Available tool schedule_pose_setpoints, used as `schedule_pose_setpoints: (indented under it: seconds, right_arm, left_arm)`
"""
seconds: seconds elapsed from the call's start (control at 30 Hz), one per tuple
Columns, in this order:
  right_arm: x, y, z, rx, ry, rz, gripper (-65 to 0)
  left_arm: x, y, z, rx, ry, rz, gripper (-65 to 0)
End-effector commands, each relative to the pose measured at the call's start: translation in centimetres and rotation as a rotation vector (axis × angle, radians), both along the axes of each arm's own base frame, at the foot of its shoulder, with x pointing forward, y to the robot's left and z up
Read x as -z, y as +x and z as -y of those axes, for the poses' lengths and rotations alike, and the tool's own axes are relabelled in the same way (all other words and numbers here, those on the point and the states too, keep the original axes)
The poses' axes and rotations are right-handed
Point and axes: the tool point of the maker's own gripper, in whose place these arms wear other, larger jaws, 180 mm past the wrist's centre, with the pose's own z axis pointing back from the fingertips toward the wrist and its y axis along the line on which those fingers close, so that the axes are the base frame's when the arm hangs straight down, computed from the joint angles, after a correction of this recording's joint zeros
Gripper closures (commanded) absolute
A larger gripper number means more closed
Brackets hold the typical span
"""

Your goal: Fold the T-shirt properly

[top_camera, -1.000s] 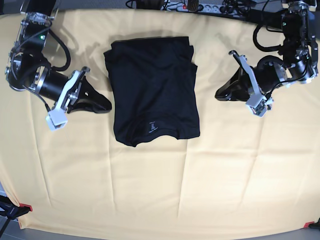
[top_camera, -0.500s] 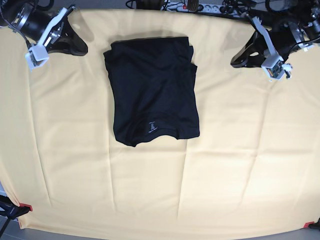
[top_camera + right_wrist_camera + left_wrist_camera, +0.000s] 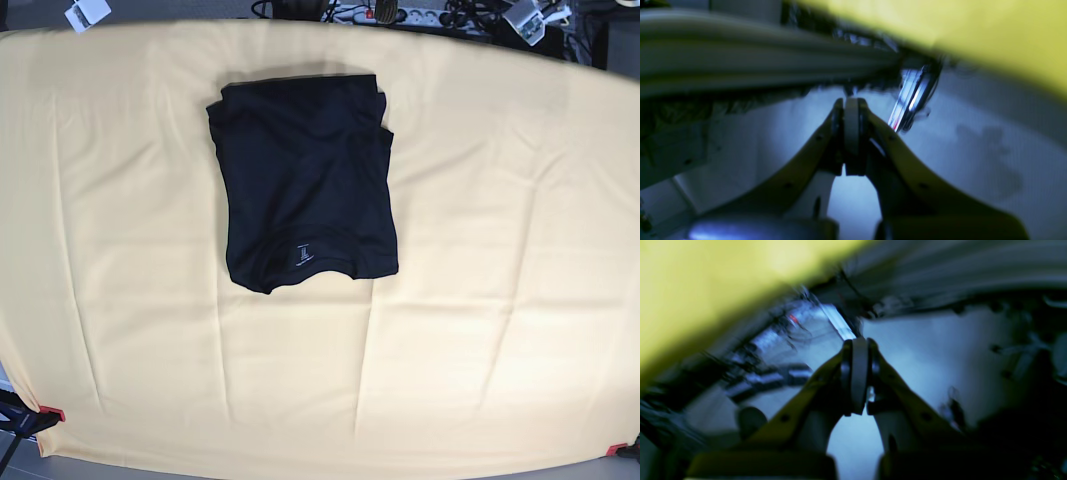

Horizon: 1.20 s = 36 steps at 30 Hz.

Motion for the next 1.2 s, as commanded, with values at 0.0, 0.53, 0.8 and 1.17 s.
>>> schedule_pose_setpoints:
  seconds: [0.0, 0.53, 0.8, 1.17]
  right_arm:
    - [-0.3, -1.1, 0.1, -0.014, -0.006, -0.031, 0.0]
    - [4.4, -10.9, 3.4, 0.121, 0.005, -0.426, 0.0]
    - [12.3, -12.7, 3.0, 0.137, -0.028, -0.499, 0.0]
    - [23.1, -9.2, 3.2, 0.091, -0.122, -0.407, 0.0]
  left_arm:
    - [-0.5, -1.0, 0.5, -0.002, -0.020, -0.028, 0.0]
    - [1.6, -6.2, 1.6, -0.070, -0.092, -0.243, 0.0]
    - [9.5, -13.0, 1.9, -0.139, -0.057, -0.488, 0.0]
    - [22.4, -12.8, 0.8, -0.362, 0.018, -0.526, 0.0]
